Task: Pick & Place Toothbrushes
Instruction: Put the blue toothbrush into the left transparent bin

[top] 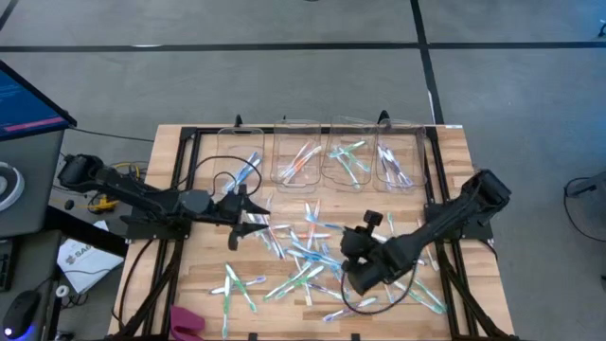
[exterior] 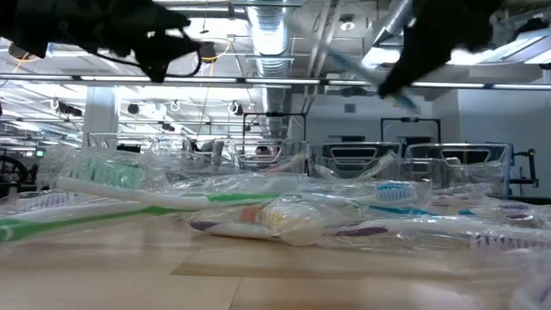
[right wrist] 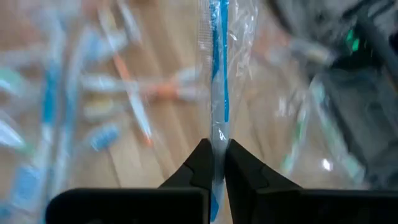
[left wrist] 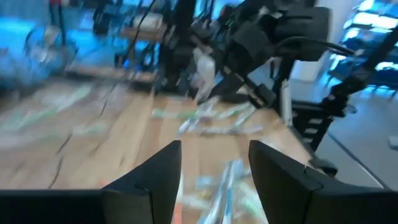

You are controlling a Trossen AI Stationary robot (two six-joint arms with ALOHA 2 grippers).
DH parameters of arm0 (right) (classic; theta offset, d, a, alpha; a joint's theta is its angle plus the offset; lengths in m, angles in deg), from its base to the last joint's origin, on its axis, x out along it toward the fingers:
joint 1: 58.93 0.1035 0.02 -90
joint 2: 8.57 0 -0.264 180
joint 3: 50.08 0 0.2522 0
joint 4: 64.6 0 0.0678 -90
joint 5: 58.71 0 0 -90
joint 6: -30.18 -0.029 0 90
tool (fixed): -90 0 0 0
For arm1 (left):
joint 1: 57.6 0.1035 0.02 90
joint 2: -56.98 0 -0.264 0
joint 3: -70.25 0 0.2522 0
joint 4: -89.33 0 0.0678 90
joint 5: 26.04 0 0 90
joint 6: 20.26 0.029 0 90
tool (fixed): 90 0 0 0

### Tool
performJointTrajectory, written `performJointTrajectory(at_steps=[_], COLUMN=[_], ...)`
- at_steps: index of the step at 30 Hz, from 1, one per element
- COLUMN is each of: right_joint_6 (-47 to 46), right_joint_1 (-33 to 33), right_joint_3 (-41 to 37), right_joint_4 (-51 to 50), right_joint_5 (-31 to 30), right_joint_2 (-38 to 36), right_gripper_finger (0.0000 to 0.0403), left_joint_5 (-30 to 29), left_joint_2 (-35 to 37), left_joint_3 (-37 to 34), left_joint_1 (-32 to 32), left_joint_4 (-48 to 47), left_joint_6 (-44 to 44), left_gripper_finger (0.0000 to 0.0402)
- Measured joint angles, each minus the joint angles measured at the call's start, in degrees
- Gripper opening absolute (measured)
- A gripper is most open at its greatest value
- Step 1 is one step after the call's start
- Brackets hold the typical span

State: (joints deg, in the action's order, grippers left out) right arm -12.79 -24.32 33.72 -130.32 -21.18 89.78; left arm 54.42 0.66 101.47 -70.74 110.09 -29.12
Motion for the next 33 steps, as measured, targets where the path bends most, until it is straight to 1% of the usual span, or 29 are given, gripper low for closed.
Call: performJointTrajectory(at_steps=[3, 6, 8, 11, 13, 16, 19, 21, 24, 27, 33], right_joint_6=[4.45, 10.91, 15.78, 23.95, 29.16, 36.29, 42.37, 44.96, 46.41, 45.59, 44.81], right_joint_1=[2.57, 4.71, 5.99, 6.77, 6.42, 4.54, 2.05, 0.44, -1.63, -3.81, -6.41], right_joint_3=[-0.02, -1.41, -3.32, -7.99, -11.81, -17.26, -21.65, -23.52, -24.3, -24.38, -24.35], right_joint_4=[4.2, 11.34, 18.07, 30.83, 39.51, 53.74, 67.61, 74.41, 78.67, 78.91, 80.98], right_joint_5=[-3.0, -4.58, -4.6, -4.26, -1.99, 3.65, 12.57, 17.66, 22.03, 23.2, 26.54], right_joint_2=[-2.68, -4.86, -6.1, -8.07, -9.22, -10.3, -10.73, -10.59, -9.99, -9.51, -8.0], right_gripper_finger=[0.0013, 0.0013, 0.0013, 0.0013, 0.0013, 0.0013, 0.0013, 0.0013, 0.0013, 0.0013, 0.0013], left_joint_5=[0.02, 0.08, 0.09, 0.79, 1.37, 1.51, 1.53, 1.62, 2.58, 4.01, 4.1], left_joint_2=[-4.4, -9.79, -13.46, -18.16, -20.73, -23.51, -25.69, -27.21, -30.28, -33.31, -36.83], left_joint_3=[0.0, 0.0, 0.0, 0.0, 0.0, 0.0, 0.38, 1.47, 3.65, 6.44, 10.59], left_joint_1=[-1.5, -2.51, -2.81, -2.83, -2.83, -2.83, -2.83, -2.83, -2.83, -2.9, -4.16], left_joint_4=[7.01, 14.86, 19.59, 26.75, 31.0, 36.3, 39.02, 39.09, 39.11, 39.14, 38.95], left_joint_6=[3.6, 7.17, 8.73, 9.98, 10.04, 9.98, 10.05, 10.08, 10.5, 13.04, 17.51], left_gripper_finger=[0.0181, 0.0181, 0.0181, 0.0181, 0.0181, 0.0181, 0.0181, 0.0181, 0.0181, 0.0181, 0.0181])
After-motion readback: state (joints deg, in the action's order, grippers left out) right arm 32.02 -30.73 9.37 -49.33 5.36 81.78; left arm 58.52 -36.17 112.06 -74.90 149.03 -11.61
